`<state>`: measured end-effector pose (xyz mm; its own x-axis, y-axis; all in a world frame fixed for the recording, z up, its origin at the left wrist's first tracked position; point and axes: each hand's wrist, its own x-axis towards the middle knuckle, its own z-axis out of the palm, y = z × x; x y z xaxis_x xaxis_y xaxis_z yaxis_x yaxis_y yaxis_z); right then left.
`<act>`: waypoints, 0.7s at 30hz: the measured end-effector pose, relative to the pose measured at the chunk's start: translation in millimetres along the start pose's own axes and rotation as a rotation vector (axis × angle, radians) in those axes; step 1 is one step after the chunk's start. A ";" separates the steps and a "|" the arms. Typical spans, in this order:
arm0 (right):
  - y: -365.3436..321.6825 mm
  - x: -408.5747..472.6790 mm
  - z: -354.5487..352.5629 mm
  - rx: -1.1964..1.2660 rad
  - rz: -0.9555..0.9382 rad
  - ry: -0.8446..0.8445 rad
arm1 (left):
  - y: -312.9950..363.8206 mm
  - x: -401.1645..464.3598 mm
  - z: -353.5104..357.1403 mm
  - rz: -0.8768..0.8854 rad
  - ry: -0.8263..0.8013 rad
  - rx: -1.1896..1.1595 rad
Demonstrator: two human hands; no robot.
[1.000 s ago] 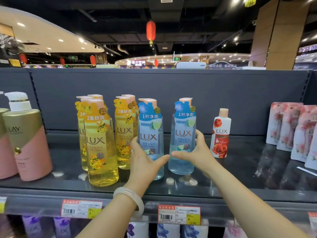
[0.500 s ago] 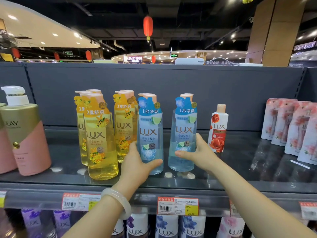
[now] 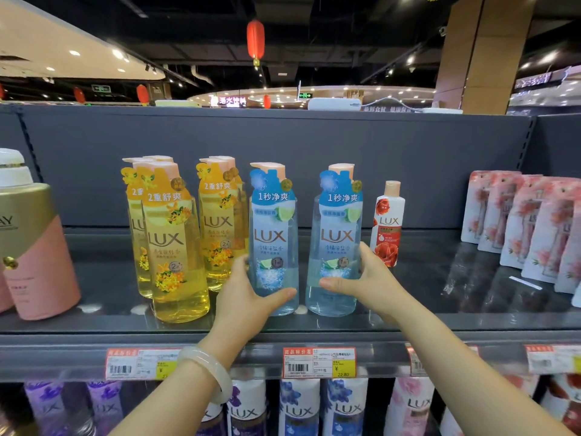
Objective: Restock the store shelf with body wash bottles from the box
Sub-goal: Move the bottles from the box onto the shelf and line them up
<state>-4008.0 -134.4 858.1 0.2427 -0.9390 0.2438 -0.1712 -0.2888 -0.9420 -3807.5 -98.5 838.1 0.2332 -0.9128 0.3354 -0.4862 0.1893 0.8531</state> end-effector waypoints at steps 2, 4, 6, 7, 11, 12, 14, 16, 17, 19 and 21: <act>-0.6 -1.4 0.7 -0.003 0.001 0.003 | -0.5 -0.2 0.3 0.002 -0.004 0.006; -0.8 -2.5 1.0 -0.007 0.006 0.007 | -1.7 0.2 0.5 0.006 -0.005 0.009; -0.3 -3.2 1.3 -0.003 0.010 0.014 | -2.9 0.2 1.4 0.015 -0.005 0.007; -0.1 -3.2 2.0 -0.002 0.014 0.021 | -4.0 0.3 1.6 0.018 -0.004 0.005; -1.5 -3.2 5.2 -0.004 0.031 0.052 | -5.0 1.0 2.2 0.029 -0.002 -0.020; -2.4 -3.6 6.0 -0.002 0.035 0.057 | -4.6 1.2 2.1 0.030 -0.004 -0.028; -4.2 -4.5 7.6 -0.009 0.045 0.063 | -5.0 1.5 1.9 0.026 -0.009 -0.037; -5.9 -5.6 9.2 -0.026 0.064 0.071 | -6.7 2.3 2.2 0.016 -0.009 -0.040; -6.6 -6.5 9.8 -0.032 0.074 0.079 | -7.6 2.5 2.3 0.013 -0.007 -0.040; -8.2 -8.9 10.9 -0.052 0.088 0.101 | -7.2 2.7 2.3 0.007 -0.003 -0.039; -11.0 -13.6 12.7 -0.085 0.085 0.124 | -7.3 3.0 1.9 0.001 -0.002 -0.038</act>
<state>-3997.2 -116.1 862.2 0.1046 -0.9751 0.1955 -0.2674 -0.2170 -0.9388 -3804.9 -103.3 832.1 0.2306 -0.9134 0.3353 -0.4539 0.2039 0.8674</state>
